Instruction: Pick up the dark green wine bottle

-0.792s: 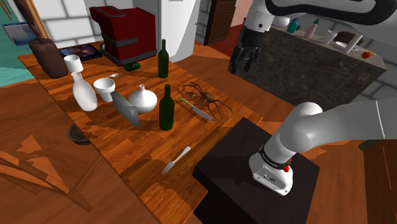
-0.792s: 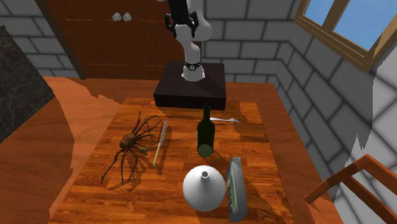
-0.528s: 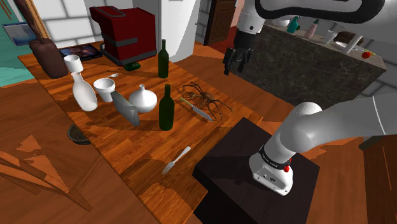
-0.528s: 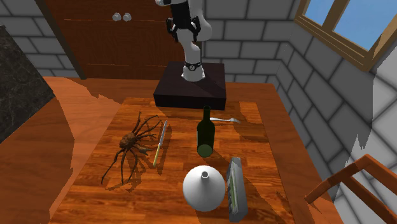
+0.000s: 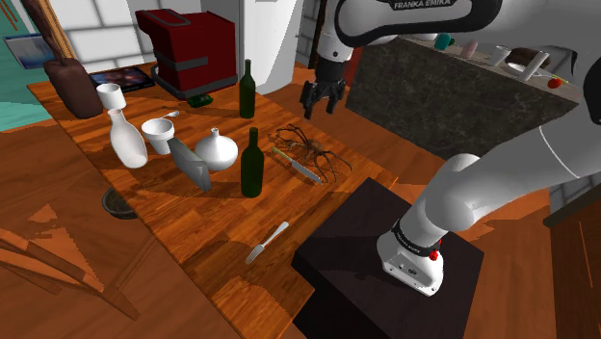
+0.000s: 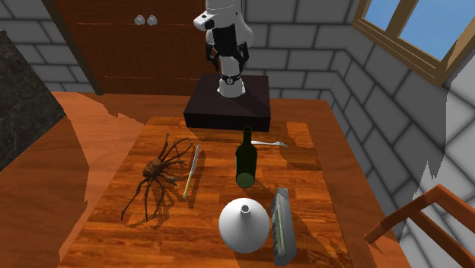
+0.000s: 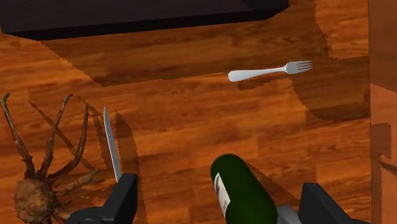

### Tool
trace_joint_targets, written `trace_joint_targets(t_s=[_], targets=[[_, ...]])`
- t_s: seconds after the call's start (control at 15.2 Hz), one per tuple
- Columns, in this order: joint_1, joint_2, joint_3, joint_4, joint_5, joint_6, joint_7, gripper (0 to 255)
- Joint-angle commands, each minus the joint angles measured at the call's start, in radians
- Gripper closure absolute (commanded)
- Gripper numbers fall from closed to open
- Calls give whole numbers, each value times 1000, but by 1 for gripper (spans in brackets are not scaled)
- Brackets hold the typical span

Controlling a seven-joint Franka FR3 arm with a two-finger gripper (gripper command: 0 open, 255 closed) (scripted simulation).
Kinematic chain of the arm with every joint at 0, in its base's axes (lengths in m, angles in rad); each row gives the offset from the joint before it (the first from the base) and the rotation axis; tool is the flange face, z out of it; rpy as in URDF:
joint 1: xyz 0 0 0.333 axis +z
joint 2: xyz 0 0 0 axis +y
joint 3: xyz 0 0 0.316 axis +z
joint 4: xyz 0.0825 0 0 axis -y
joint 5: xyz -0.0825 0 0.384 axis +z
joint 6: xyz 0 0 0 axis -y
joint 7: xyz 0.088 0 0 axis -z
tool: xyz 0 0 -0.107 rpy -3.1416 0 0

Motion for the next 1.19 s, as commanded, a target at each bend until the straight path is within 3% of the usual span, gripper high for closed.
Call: trace_joint_targets(t_s=[0.0, 0.59, 1.12], targets=[[6, 74, 14, 30, -1, 50, 11, 0], [35, 408, 67, 242, -40, 191, 79, 0], [69, 678, 84, 485, -98, 229, 137, 0]])
